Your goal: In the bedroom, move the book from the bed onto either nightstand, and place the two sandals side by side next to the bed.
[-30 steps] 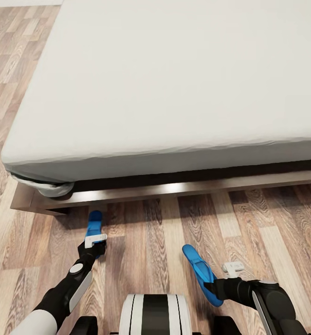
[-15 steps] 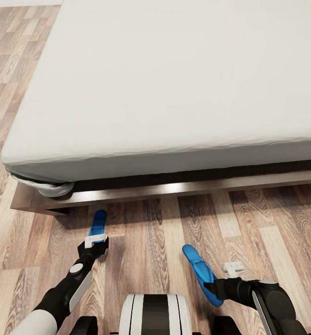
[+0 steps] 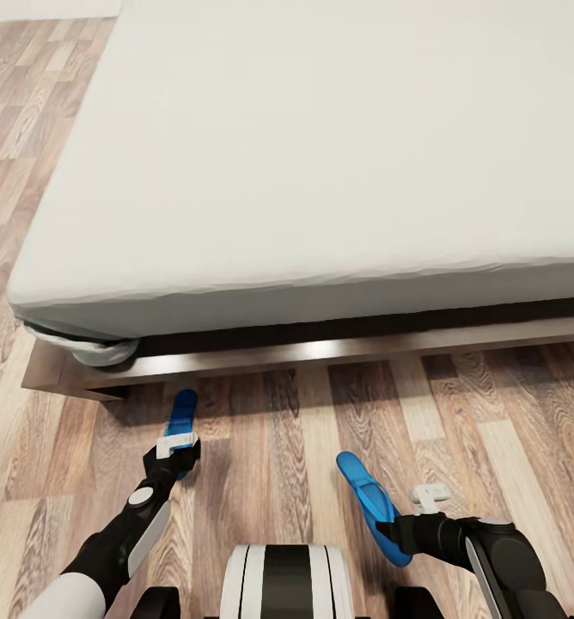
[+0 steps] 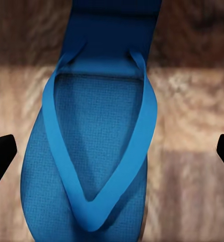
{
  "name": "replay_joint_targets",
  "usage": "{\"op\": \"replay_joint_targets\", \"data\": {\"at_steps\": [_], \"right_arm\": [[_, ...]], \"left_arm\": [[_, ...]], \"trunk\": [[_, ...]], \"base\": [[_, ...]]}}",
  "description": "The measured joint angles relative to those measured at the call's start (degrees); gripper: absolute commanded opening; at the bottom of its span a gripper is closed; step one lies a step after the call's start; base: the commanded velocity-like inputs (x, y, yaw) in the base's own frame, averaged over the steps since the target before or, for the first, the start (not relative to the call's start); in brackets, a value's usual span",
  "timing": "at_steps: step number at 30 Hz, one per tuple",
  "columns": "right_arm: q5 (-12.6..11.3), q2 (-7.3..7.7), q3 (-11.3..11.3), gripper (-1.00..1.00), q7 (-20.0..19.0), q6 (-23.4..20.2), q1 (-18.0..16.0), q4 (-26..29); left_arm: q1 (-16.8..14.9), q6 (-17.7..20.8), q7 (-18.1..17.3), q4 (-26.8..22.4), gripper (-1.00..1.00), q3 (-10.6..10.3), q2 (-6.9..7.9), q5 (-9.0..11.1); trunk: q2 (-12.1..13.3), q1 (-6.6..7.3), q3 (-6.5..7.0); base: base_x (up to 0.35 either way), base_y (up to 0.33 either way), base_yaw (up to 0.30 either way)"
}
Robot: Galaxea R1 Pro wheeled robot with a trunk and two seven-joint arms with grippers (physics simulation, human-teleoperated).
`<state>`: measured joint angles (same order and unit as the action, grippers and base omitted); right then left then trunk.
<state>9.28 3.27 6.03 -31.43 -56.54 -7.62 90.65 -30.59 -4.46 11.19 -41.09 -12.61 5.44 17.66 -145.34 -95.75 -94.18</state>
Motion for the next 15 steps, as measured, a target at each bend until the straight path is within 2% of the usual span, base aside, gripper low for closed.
{"op": "replay_joint_targets", "data": {"at_steps": [6,12,15], "right_arm": [[0.1,0.06,0.0,-1.0,0.0,0.0,0.0,0.0],[0.0,0.07,0.0,-1.0,0.0,0.0,0.0,0.0],[0.1,0.08,0.0,-1.0,0.0,0.0,0.0,0.0]], "left_arm": [[0.0,0.0,0.0,0.1,1.0,0.0,0.0,0.0],[0.0,0.0,0.0,0.1,1.0,0.0,0.0,-0.1],[0.0,0.0,0.0,0.2,1.0,0.0,0.0,-0.1]], "trunk": [[0.0,0.02,0.23],[0.1,0.18,1.55],[0.1,0.18,1.56]], "base": [[0.0,0.0,0.0],[0.0,0.0,0.0],[0.0,0.0,0.0]]}}
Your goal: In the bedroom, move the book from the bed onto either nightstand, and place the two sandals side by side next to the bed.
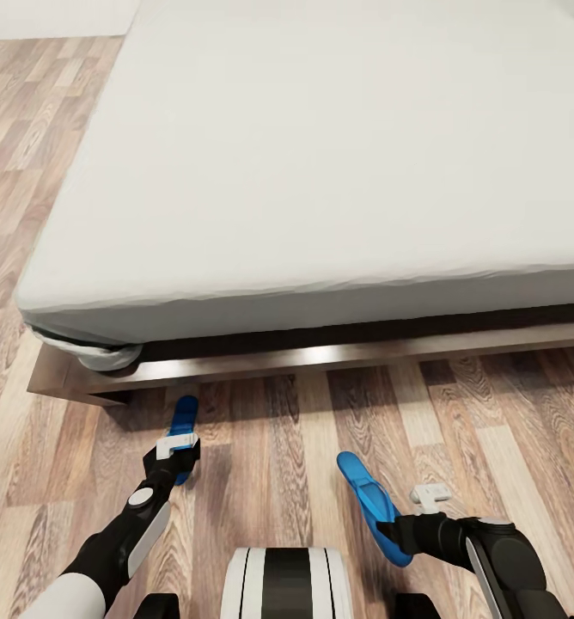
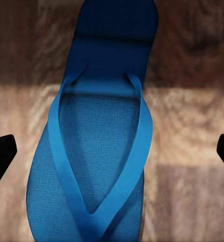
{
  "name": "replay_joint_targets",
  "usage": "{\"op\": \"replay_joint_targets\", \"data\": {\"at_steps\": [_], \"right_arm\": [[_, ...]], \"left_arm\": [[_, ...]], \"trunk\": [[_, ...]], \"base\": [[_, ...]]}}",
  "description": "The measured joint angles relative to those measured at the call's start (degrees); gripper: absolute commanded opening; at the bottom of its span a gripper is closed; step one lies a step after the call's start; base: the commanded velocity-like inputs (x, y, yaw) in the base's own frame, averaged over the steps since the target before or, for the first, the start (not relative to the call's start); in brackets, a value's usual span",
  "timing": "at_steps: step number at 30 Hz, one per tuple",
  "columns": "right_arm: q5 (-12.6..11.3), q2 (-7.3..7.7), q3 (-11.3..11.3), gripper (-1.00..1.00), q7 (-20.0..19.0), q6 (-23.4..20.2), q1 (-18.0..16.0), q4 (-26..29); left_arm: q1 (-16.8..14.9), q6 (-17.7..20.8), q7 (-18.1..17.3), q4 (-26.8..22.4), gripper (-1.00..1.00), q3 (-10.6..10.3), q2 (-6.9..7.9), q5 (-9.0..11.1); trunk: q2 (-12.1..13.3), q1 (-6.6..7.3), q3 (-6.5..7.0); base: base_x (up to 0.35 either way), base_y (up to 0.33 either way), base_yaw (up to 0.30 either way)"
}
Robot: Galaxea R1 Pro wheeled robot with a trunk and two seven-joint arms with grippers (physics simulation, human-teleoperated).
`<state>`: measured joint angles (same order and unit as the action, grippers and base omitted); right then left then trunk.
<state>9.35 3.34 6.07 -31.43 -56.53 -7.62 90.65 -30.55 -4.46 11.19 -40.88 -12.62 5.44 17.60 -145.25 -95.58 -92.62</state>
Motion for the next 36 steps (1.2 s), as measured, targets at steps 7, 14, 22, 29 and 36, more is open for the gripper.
{"op": "replay_joint_targets", "data": {"at_steps": [7,14,22,29,36], "right_arm": [[0.0,0.0,0.0,-1.0,0.0,0.0,0.0,0.0],[-0.1,0.0,0.0,-1.0,0.0,0.0,0.0,0.0],[0.1,0.0,0.0,-1.0,0.0,0.0,0.0,0.0],[0.1,0.0,0.0,-1.0,0.0,-0.1,0.0,0.0],[0.2,0.0,0.0,-1.0,0.1,-0.1,0.0,0.0]], "left_arm": [[0.0,-0.1,0.0,0.5,1.0,0.0,0.0,0.0],[0.0,-0.3,0.1,0.7,1.0,-0.1,-0.03,0.0],[0.1,-0.6,0.1,1.6,1.0,0.0,-0.07,0.1],[0.1,-1.2,0.1,3.9,1.0,0.0,-0.08,0.1],[0.1,-3.1,0.1,6.3,1.0,0.1,-0.07,0.2]], "trunk": [[0.1,0.13,1.11],[0.1,0.29,2.43],[0.1,0.28,2.44],[0.1,0.28,2.44],[0.1,0.28,2.44]], "base": [[0.0,0.0,0.0],[0.0,0.0,0.0],[0.0,0.0,0.0],[0.0,0.0,0.0],[0.0,0.0,0.0]]}}
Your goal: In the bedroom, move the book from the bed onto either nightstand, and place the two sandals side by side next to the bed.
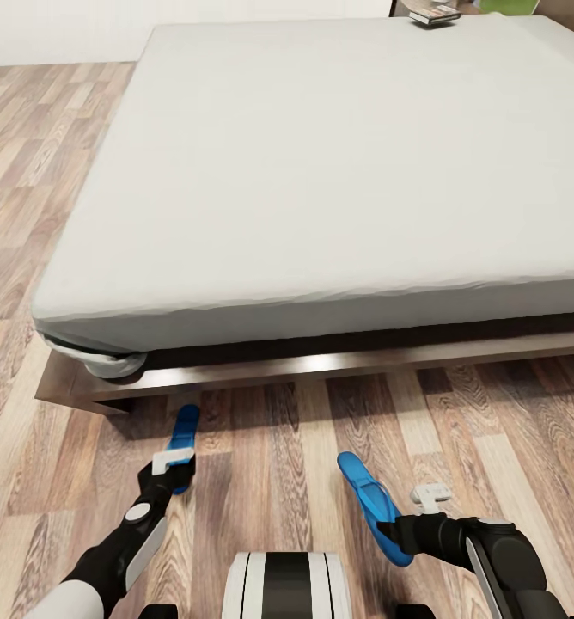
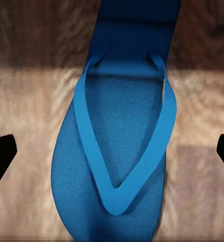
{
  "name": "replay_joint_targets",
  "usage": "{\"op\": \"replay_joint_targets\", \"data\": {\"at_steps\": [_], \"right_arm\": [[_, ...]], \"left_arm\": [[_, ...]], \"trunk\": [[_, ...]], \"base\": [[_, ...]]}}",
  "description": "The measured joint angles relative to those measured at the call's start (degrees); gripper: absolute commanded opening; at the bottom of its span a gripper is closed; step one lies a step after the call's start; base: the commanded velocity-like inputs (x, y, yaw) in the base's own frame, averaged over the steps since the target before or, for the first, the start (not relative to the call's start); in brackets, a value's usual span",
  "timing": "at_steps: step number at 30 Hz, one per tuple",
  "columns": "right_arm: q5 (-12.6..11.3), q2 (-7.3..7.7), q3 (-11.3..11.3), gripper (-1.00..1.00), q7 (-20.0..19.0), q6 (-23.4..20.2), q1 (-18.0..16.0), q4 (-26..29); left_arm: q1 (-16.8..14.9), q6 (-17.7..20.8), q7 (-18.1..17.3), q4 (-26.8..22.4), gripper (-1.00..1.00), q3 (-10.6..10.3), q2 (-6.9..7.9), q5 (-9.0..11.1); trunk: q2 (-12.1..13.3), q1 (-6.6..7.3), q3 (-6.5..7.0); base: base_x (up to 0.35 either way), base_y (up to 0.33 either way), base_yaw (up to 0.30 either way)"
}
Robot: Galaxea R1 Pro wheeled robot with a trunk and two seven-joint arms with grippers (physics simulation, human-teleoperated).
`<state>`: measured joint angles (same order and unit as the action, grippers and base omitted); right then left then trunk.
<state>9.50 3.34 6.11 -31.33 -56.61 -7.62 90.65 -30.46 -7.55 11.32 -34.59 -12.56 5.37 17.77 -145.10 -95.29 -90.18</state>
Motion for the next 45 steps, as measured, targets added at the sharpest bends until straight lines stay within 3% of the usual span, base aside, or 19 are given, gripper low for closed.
{"op": "replay_joint_targets", "data": {"at_steps": [3,8,30,40,41,45], "right_arm": [[0.1,0.0,0.0,-1.0,0.1,0.0,0.0,0.0],[-1.2,0.25,-0.2,-1.0,-0.2,-0.4,-0.1,1.6],[-1.1,0.26,-0.2,-1.0,0.0,-0.2,-0.1,2.5],[-0.8,0.68,0.2,-1.0,1.1,0.7,0.8,-0.7],[-0.8,0.69,0.2,-1.0,1.1,0.7,0.8,-1.4],[-0.9,0.7,0.3,-1.0,1.1,1.0,0.9,-1.4]], "left_arm": [[0.0,-0.2,0.0,0.6,1.0,0.1,0.0,0.0],[-0.3,0.0,-0.2,-1.0,1.0,-1.5,-0.32,-0.4],[-0.3,0.0,-0.2,-1.4,1.0,-1.5,-0.29,-0.4],[2.9,3.3,-0.2,-2.1,1.0,-1.7,-0.86,-0.3],[3.4,6.0,-0.2,-2.1,1.0,-1.7,-0.86,-0.3],[3.5,6.3,-0.2,-2.0,1.0,-1.7,-0.88,-0.3]], "trunk": [[0.0,0.0,0.0],[0.0,0.0,0.0],[0.0,0.0,0.0],[0.0,0.0,0.0],[0.0,0.0,0.0],[0.0,0.0,0.0]], "base": [[0.0,0.0,0.0],[0.0,0.0,0.0],[0.0,0.0,0.0],[0.0,0.0,0.0],[0.0,0.0,0.0],[0.0,0.0,0.0]]}}
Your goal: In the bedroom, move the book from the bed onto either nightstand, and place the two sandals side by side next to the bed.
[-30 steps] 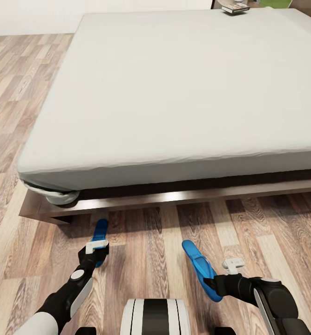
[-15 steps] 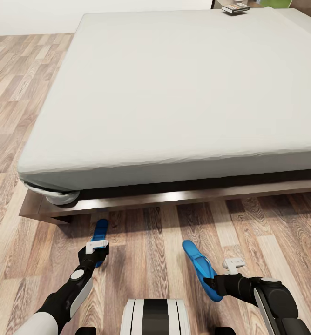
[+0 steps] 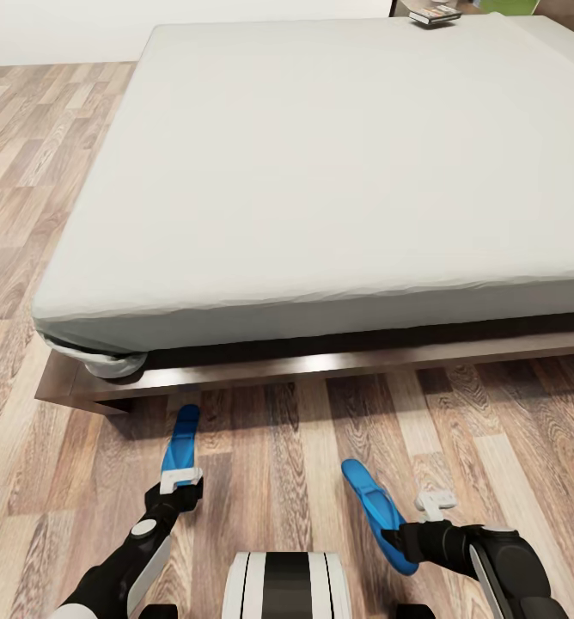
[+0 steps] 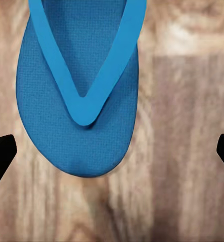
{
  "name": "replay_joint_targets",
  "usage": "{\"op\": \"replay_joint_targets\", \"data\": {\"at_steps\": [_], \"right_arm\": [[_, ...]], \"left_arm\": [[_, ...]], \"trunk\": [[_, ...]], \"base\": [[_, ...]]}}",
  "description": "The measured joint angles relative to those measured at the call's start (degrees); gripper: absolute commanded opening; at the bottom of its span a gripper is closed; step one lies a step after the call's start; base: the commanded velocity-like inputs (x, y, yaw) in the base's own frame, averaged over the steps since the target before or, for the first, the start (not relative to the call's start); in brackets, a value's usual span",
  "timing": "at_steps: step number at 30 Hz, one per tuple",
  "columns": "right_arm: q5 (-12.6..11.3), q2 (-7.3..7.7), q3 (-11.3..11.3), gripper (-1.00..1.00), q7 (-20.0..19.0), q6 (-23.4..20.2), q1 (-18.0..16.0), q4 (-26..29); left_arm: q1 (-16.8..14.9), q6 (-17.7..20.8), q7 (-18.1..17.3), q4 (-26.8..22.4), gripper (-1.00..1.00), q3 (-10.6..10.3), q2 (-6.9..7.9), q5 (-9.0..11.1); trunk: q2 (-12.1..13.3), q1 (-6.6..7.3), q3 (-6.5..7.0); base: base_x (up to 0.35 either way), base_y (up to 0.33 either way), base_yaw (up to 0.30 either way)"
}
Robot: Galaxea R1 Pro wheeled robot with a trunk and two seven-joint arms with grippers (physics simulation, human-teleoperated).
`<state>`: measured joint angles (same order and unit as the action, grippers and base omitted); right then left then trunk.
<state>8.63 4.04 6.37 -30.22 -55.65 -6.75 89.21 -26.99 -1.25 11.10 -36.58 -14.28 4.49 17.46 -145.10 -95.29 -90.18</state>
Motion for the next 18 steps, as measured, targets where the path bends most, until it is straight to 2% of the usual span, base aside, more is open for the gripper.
{"op": "replay_joint_targets", "data": {"at_steps": [18], "right_arm": [[0.0,-0.07,0.4,-1.0,0.0,0.7,0.1,1.6]], "left_arm": [[0.0,0.1,0.0,-0.1,1.0,0.1,0.01,0.0]], "trunk": [[0.0,0.0,0.0]], "base": [[0.0,0.0,0.0]]}}
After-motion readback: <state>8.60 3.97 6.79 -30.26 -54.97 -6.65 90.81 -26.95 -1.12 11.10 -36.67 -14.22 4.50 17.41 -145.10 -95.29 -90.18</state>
